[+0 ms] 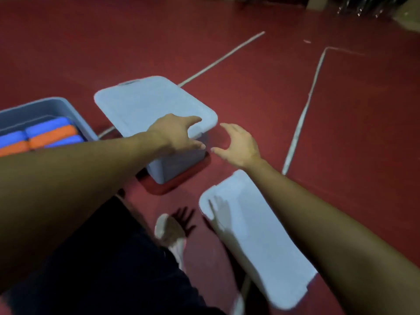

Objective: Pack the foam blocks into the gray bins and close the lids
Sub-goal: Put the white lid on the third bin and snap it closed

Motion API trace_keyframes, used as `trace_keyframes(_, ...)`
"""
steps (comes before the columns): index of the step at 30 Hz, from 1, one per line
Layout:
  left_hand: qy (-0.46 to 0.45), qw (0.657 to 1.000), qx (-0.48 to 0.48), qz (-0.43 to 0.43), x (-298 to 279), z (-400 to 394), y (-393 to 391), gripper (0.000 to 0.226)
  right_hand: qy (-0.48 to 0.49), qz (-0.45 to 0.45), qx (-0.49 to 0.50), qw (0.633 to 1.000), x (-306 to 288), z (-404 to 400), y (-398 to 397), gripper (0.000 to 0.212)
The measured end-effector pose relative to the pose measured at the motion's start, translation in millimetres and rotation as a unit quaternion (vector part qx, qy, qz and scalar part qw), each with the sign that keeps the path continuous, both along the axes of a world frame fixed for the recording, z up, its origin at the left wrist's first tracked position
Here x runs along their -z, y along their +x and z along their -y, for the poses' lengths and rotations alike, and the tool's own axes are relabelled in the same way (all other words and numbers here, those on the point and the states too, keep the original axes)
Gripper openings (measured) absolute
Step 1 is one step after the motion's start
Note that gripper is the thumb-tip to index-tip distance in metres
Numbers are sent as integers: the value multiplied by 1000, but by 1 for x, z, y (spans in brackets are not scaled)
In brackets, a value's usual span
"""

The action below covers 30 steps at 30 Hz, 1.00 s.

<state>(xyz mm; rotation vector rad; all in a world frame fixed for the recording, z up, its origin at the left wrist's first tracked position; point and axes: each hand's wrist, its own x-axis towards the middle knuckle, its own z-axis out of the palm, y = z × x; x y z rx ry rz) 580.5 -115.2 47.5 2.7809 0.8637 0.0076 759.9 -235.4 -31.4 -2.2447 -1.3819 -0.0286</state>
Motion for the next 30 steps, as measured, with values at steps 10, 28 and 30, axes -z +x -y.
trace_keyframes(10,-27,982,137,-128,98,104,34,85,-21,-194,100,976,171,134,-22,79)
trace_keyframes(28,-75,961,168,-207,151,155,37,84,-268,-204,132,932,304,238,-72,91)
trace_keyframes(30,-76,957,172,-219,150,158,35,85,-306,-144,170,925,301,239,-71,75)
